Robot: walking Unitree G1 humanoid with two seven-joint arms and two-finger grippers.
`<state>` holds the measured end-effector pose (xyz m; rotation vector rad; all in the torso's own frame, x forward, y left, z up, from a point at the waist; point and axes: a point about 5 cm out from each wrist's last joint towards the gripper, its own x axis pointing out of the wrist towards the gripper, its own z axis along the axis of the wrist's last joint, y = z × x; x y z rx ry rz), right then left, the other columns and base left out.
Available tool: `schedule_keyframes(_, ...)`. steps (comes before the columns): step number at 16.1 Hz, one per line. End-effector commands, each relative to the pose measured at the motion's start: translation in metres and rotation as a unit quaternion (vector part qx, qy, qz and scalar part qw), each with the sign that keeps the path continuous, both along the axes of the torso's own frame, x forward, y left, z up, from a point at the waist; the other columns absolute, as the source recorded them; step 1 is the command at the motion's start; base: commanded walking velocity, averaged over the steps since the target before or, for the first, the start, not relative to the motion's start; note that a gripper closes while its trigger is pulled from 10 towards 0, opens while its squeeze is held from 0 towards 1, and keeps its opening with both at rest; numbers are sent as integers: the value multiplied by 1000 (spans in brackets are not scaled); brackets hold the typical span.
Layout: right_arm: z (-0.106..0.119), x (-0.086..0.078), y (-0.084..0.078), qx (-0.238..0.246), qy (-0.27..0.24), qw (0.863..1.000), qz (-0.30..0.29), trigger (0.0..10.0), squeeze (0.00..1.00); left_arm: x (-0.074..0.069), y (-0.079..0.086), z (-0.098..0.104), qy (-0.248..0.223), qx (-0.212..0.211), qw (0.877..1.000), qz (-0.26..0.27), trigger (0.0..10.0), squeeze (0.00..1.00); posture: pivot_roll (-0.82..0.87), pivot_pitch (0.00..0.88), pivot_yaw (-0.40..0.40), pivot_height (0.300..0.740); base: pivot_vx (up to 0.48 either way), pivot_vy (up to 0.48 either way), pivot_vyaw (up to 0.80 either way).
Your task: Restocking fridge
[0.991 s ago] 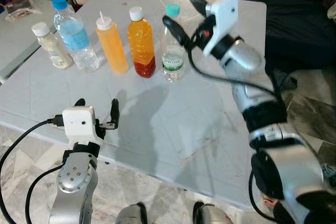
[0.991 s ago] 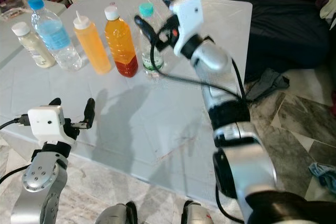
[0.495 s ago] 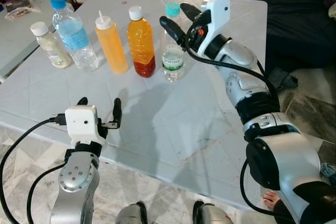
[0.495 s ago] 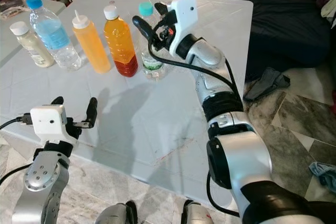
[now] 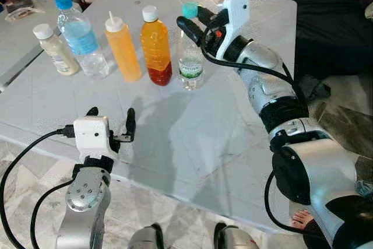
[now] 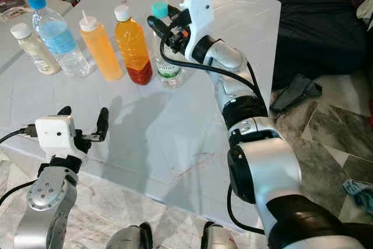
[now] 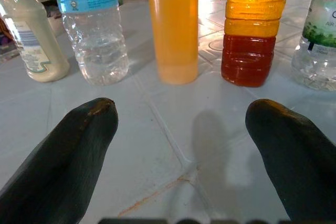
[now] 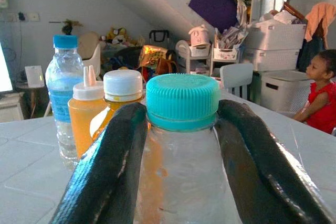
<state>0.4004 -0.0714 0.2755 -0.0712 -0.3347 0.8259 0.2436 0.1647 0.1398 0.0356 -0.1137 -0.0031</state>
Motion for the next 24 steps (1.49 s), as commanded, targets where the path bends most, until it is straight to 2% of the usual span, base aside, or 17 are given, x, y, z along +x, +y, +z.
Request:
schedule_keyframes(1, 7, -1, 8, -19, -13, 1000, 19, 353, 0, -2, 0, -3, 6, 7, 1000, -2, 10000, 0, 74, 188, 64, 740, 0, 0, 0)
schedule_keyframes(6, -3, 0, 7, -44, -3, 999, 4, 0, 0, -4, -3, -6, 9, 3, 1000, -3, 10000, 0, 67, 188, 55, 740, 0, 0, 0)
schedule_keyframes(9, -4, 0, 2, -37, -13, 999, -21, 0, 0, -4, -3, -7, 11, -2, 1000, 4, 10000, 0, 58, 183, 52, 740, 0, 0, 0)
schedule_keyframes(10, -2, -5, 2, 6, -18, 1000, -15, 0, 0, -4, -3, -8, 12, -3, 1000, 6, 10000, 0, 53, 180, 53, 740, 0, 0, 0)
schedule_keyframes(11, -3, -10, 4, 9, -33, 999, -12, 0, 0, -3, -3, -9, 14, -5, 1000, 6, 10000, 0, 48, 180, 53, 740, 0, 0, 0)
schedule_keyframes(12, -6, -23, 9, 12, -55, 998, -5, 0, 0, -1, -3, -10, 20, -10, 1000, 12, 10000, 0, 33, 176, 48, 740, 0, 0, 0)
schedule_keyframes(15, -11, -44, 12, 62, -39, 997, -23, 0, 0, 3, -5, -13, 26, -29, 999, 17, 10000, 0, 19, 168, 38, 740, 0, 0, 0)
schedule_keyframes(16, -12, -58, 13, 76, -48, 996, -28, 3961, 0, 4, -6, -15, 28, -32, 999, 19, 10000, 0, 12, 164, 37, 740, 0, 0, 0)
schedule_keyframes(18, -24, -69, 10, 105, -16, 993, -48, 10000, 0, 4, -8, -17, 30, -34, 999, 17, 10000, 0, 4, 155, 34, 740, 0, 126, 0)
schedule_keyframes(19, -34, -74, 9, 115, 16, 991, -59, 10000, 0, 5, -8, -18, 31, -34, 999, 17, 10000, 0, -3, 150, 33, 740, 0, 277, 0)
schedule_keyframes(22, -56, -85, 2, 100, 59, 989, -87, 10000, 0, 10, -8, -19, 27, -34, 999, 16, 10000, 0, -22, 142, 28, 740, 0, 290, 0)
schedule_keyframes(24, -63, -87, 1, 86, 72, 989, -101, 10000, 0, 14, -9, -18, 24, -36, 999, 16, 10000, 0, -28, 138, 26, 740, 0, 308, 0)
